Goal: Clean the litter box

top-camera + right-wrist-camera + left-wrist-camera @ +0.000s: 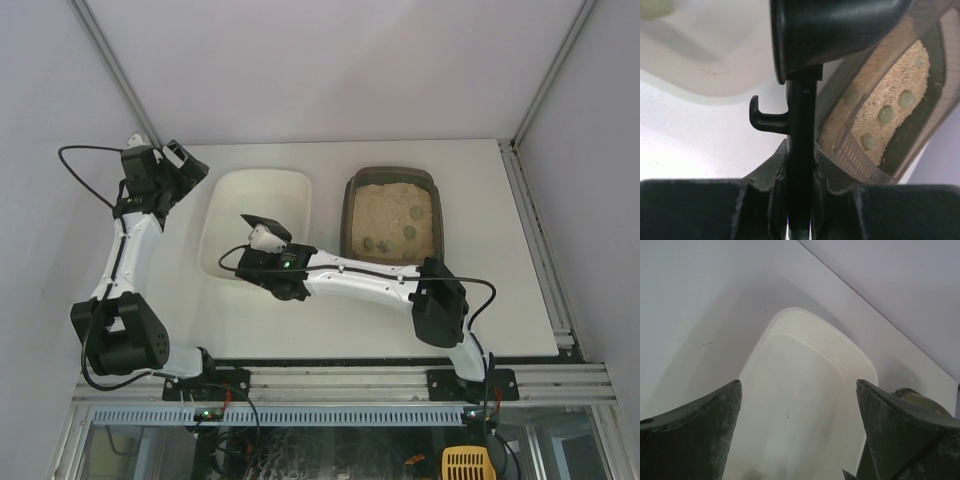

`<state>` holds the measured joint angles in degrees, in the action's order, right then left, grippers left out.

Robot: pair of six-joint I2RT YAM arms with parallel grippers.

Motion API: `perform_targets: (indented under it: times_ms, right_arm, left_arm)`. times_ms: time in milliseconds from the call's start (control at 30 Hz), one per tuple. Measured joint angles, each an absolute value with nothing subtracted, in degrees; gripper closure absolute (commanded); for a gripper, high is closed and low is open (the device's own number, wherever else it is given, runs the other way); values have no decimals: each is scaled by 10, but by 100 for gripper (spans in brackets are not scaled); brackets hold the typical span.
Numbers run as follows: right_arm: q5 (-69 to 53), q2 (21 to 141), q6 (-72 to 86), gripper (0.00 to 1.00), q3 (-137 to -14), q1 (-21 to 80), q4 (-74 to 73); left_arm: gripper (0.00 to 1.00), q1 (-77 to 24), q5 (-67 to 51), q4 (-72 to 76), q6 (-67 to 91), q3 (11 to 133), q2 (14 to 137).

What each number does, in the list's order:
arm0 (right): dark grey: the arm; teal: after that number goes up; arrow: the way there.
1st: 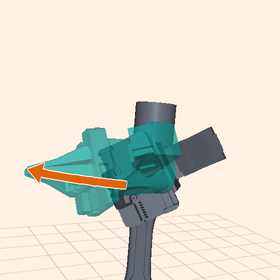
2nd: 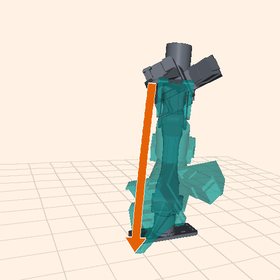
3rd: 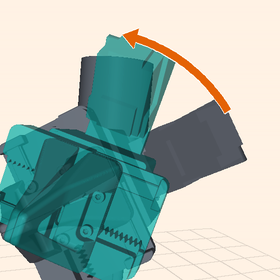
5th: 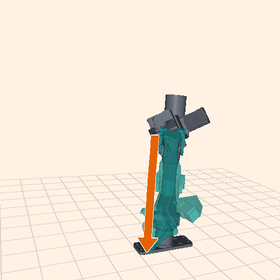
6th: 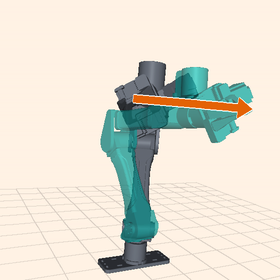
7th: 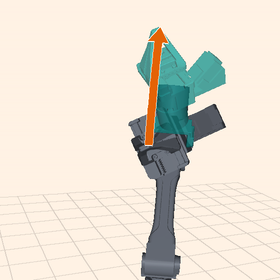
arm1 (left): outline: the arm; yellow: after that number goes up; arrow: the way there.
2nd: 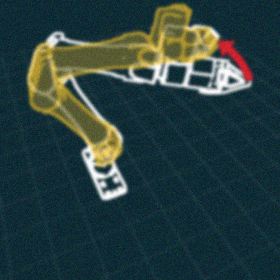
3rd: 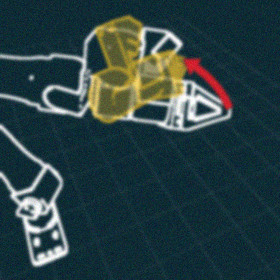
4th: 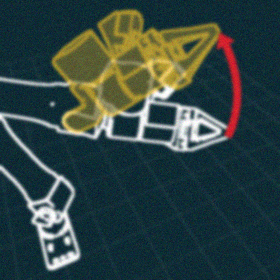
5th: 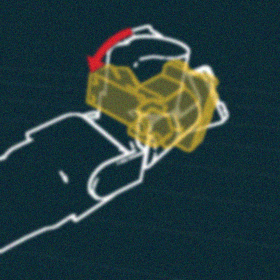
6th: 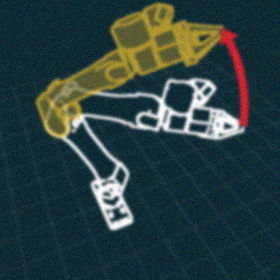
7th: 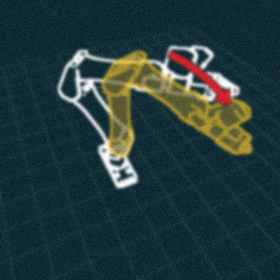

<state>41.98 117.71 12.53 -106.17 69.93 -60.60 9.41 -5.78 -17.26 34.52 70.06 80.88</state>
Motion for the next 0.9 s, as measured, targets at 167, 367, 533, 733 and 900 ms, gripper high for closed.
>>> perform_targets:
  times_ms: [167,367,533,733,900]
  right_arm:
    - [455,1177,114,100,-1057,695,-599]
    - [422,1109,155,100,-999,655,-586]
    - [327,938,229,100,-895,525,-597]
    - [211,828,300,100,-845,325,-658]
    - [137,865,324,100,-844,284,-720]
  left_arm:
    - [0,94,-67,-172,346,701,809]
    - [0,76,-77,-170,355,702,814]
    - [0,-10,-71,-172,355,737,863]
    - [0,-149,-79,-166,371,817,952]
    - [0,-228,-108,-159,406,859,1024]
